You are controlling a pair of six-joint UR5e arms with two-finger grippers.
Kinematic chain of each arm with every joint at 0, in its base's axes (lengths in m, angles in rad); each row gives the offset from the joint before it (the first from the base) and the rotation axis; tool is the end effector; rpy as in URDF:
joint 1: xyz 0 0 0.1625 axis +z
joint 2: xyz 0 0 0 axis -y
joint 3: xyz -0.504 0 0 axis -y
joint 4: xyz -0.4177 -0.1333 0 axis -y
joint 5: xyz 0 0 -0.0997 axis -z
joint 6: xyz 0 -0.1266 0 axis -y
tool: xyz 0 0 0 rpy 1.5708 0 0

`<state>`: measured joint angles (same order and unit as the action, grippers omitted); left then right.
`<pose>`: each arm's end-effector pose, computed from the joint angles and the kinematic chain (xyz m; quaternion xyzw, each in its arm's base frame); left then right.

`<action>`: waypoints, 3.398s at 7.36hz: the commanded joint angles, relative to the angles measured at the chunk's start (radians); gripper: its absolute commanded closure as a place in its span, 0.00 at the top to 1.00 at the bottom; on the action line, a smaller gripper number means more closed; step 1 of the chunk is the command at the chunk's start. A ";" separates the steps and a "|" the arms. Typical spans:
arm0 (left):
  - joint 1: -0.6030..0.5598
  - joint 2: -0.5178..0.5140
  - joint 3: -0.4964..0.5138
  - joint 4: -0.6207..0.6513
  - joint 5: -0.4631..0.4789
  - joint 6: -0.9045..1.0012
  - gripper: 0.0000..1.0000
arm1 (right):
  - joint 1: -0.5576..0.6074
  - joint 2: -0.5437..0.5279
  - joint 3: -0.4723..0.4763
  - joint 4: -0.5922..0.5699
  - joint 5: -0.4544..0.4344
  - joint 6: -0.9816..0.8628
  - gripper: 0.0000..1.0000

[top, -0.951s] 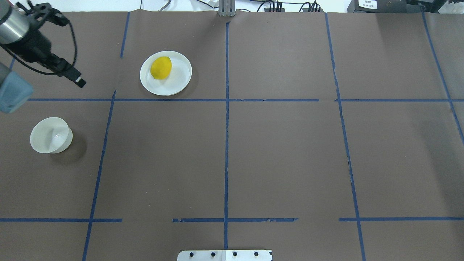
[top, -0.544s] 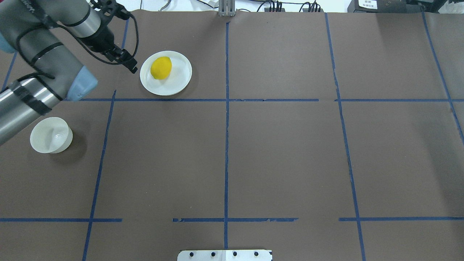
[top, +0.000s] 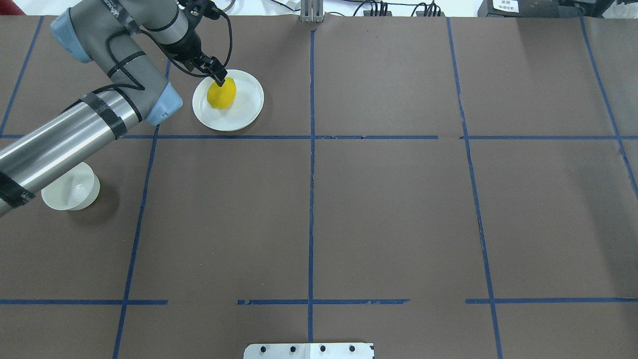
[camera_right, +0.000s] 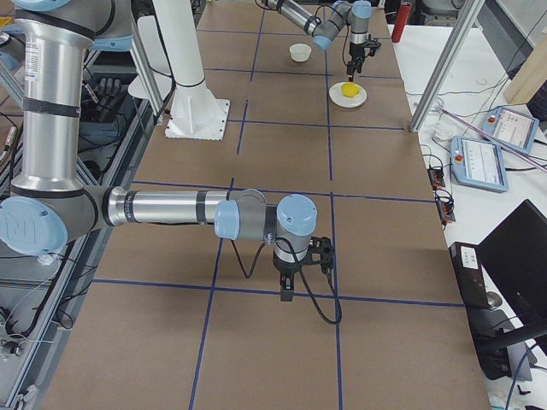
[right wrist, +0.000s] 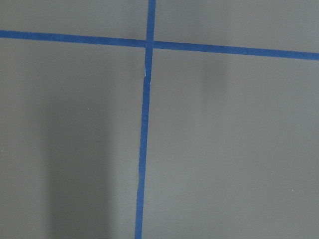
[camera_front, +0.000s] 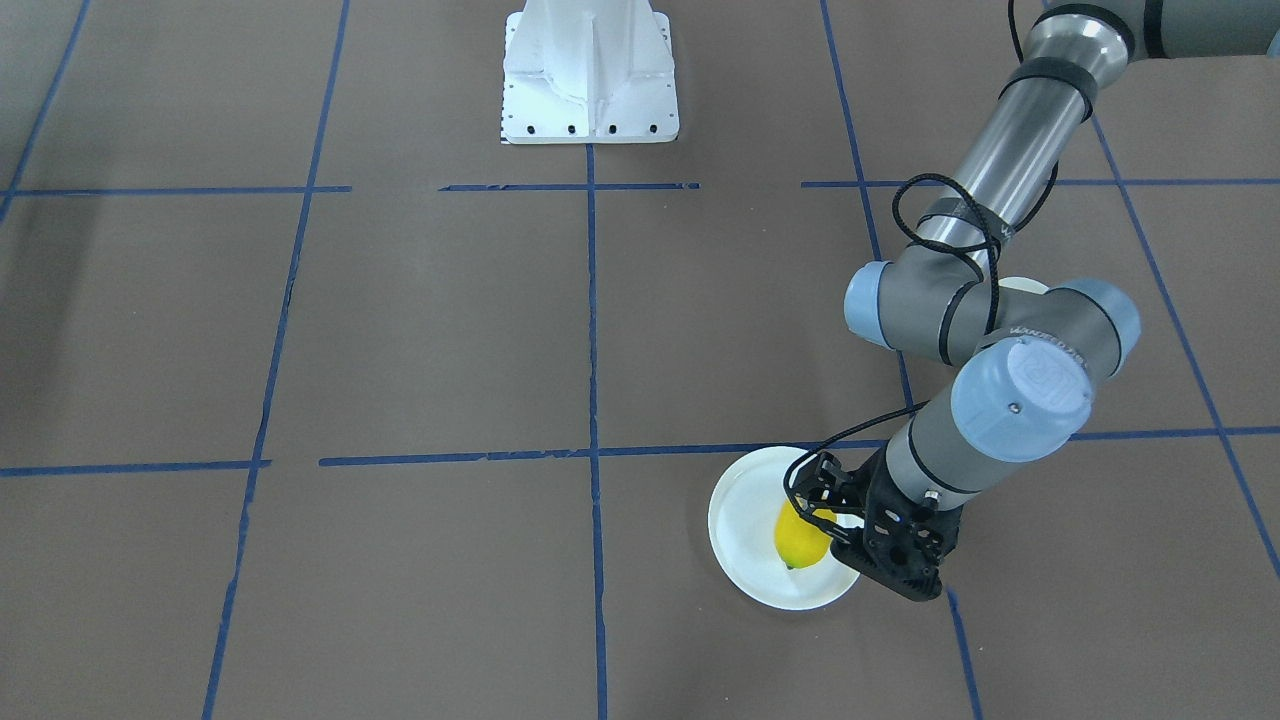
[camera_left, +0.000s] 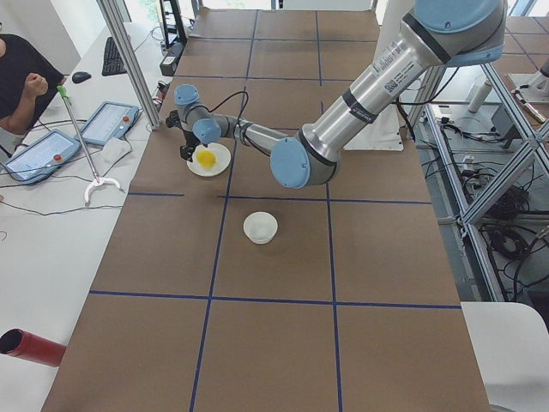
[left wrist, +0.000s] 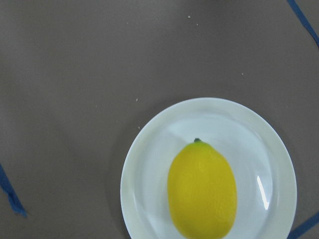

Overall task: Move lemon from plate to bowl
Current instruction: 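Move the left gripper over the yellow lemon on the white plate, then lower the left gripper and close it around the lemon, then lift the lemon with the left gripper and carry it over the white bowl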

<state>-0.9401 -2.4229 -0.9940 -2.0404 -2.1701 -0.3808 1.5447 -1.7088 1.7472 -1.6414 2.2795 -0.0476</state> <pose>0.4958 -0.7839 0.3900 0.1710 0.4090 0.2175 0.8696 0.0393 -0.4458 0.7449 -0.0114 -0.3471 -0.0290 0.9373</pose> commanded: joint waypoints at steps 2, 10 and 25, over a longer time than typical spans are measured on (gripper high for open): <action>0.044 0.002 0.008 -0.009 0.010 -0.023 0.99 | 0.000 0.000 0.000 0.000 0.000 0.000 1.00; 0.070 -0.001 0.087 -0.162 0.068 -0.084 0.91 | 0.000 0.000 0.000 0.000 0.000 0.000 1.00; 0.053 0.870 -0.893 0.147 0.078 0.023 0.14 | 0.000 0.000 0.000 0.000 0.000 0.000 1.00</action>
<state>-0.8866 -1.6074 -1.8903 -1.8290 -2.0925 -0.3716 1.5447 -1.7088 1.7472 -1.6413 2.2795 -0.0476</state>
